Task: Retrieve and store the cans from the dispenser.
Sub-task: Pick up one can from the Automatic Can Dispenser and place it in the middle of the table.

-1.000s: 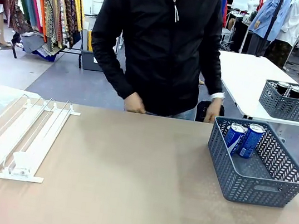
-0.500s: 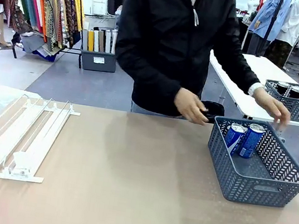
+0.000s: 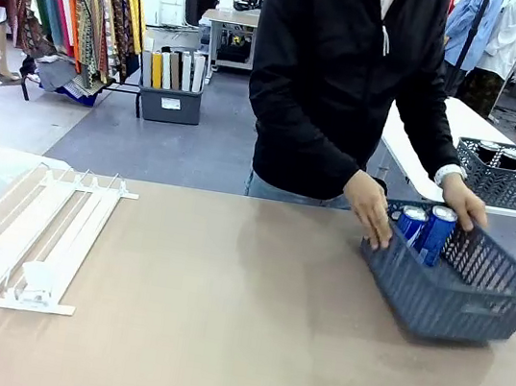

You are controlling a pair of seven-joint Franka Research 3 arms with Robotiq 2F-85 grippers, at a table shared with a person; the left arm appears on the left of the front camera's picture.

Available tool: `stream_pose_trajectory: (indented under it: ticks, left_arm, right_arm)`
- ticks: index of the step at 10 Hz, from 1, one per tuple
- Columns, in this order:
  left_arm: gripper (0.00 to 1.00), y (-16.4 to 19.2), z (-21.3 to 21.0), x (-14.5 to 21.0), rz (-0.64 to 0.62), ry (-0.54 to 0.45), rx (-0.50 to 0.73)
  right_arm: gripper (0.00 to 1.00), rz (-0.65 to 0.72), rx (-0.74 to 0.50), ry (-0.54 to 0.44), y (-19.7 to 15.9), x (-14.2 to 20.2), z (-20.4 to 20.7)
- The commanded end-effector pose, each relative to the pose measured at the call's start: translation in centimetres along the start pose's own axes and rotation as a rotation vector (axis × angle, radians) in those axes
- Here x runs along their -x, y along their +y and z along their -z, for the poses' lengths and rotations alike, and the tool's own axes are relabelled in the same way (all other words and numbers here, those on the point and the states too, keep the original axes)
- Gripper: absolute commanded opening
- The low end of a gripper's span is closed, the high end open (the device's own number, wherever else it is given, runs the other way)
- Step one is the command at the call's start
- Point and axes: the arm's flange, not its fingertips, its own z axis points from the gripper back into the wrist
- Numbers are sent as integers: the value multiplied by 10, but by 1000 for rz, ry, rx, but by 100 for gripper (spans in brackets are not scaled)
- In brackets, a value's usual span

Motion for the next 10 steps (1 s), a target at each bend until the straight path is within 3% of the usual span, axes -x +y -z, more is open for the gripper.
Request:
stream_pose_trajectory:
  ticks: [1,10]
  left_arm:
    - [100,-4,0,2,-11,1,16]
    - [100,-4,0,2,-11,1,16]
  right_arm:
    - [100,-26,-14,-2,1,-1,0]
    - [100,-26,-14,-2,1,-1,0]
